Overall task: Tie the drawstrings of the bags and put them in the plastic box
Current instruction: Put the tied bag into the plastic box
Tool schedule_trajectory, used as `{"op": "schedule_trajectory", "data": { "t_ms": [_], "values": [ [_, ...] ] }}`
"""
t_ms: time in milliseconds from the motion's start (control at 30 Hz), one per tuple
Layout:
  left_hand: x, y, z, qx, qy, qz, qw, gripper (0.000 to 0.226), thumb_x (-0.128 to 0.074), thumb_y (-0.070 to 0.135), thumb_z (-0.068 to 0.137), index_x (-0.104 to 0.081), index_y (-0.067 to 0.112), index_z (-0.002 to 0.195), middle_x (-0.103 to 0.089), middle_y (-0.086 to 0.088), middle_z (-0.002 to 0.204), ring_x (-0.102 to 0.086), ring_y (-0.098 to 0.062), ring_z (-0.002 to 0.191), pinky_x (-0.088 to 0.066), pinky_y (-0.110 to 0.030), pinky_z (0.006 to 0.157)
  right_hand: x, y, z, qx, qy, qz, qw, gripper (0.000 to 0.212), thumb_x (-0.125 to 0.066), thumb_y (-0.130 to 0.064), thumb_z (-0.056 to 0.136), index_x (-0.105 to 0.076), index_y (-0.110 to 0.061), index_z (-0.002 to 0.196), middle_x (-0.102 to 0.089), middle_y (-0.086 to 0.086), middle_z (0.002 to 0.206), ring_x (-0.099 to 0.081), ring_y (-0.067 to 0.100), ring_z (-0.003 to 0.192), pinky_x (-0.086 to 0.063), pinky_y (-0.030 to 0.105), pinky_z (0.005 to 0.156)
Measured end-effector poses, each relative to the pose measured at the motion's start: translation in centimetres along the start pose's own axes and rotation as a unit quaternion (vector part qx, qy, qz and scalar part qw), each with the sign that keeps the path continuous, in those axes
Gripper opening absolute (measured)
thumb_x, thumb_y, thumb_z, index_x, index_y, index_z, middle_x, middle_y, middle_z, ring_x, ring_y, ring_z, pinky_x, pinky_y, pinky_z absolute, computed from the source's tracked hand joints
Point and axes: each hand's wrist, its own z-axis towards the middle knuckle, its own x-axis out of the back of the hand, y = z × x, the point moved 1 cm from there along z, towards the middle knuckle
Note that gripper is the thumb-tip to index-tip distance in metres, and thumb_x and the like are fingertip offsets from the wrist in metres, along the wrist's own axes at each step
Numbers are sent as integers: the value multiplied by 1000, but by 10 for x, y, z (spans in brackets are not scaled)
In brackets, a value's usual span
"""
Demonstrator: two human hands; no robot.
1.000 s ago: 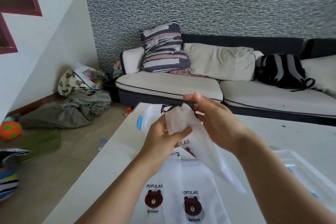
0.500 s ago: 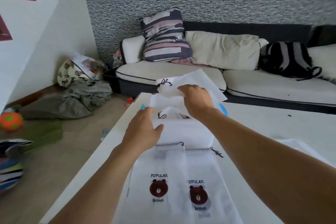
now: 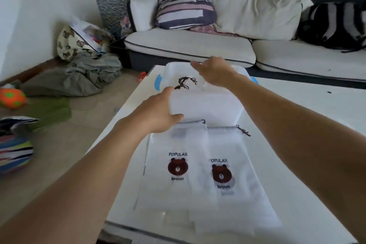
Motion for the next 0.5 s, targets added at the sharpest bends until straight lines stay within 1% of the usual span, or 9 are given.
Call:
{"op": "schedule_trajectory", "data": {
  "t_ms": [33,67,133,200,233,267,367,433,500],
  "values": [
    [-1,-1,0,9,-2,6,1000,80,-65,52,89,-23,23,152,-50,-7,145,-51,-30,127,-44,-41,102,5,-3,-12,24,81,2,996,60,-47,-62,94,-71,-7,84,-72,10,85,-67,32,83,-49,33,66],
    [-3,-1,-2,15,-9,12,1000,77,-65,54,89,-28,22,148,-54,-7,139,-54,-29,122,-46,-42,100,6,-6,-28,41,86,-5,995,56,-56,-59,89,-70,-8,74,-72,7,72,-68,28,71,-52,31,63],
    [-7,-2,-6,21,-52,25,998,74,-64,57,88,-32,21,145,-57,-4,133,-56,-27,117,-47,-42,98,-11,-6,-61,31,-63,-31,997,53,-68,-57,83,-67,-6,66,-72,7,61,-69,22,55,-59,30,61],
    [-11,3,-14,17,-98,27,995,75,-66,57,87,-34,21,145,-56,-3,135,-57,-26,116,-48,-39,97,-46,7,-91,-43,-212,-66,974,58,-76,-59,78,-61,-3,73,-72,14,72,-72,26,63,-63,36,68],
    [-14,5,-18,17,-116,27,993,75,-66,56,87,-34,22,146,-55,-2,136,-56,-25,117,-48,-39,98,-66,17,-100,-76,-234,-65,967,61,-78,-61,75,-57,-4,78,-70,14,77,-72,29,72,-62,37,71],
    [-16,7,-22,14,-129,29,991,76,-66,57,87,-34,21,147,-54,-2,137,-55,-25,118,-47,-39,99,-88,31,-104,-100,-225,-49,968,63,-81,-63,71,-54,-7,81,-66,11,79,-69,29,77,-60,35,73],
    [-20,11,-29,3,-146,42,988,78,-65,60,86,-34,22,147,-54,0,136,-54,-23,118,-46,-41,102,-129,57,-114,-156,-115,48,980,62,-86,-62,63,-61,-8,83,-66,1,80,-64,21,76,-50,29,65],
    [-20,11,-34,10,-143,29,989,76,-65,61,86,-36,24,146,-53,0,137,-54,-22,119,-46,-40,102,-132,58,-116,-158,-101,89,978,47,-86,-51,70,-60,-11,77,-65,2,79,-60,19,69,-45,27,58],
    [-16,7,-37,35,-108,16,993,75,-61,66,85,-41,21,142,-54,-1,138,-54,-23,119,-46,-39,99,-112,49,-111,-119,-104,153,976,38,-84,-32,78,-53,-13,69,-56,1,72,-50,16,60,-37,26,51]
  ]
}}
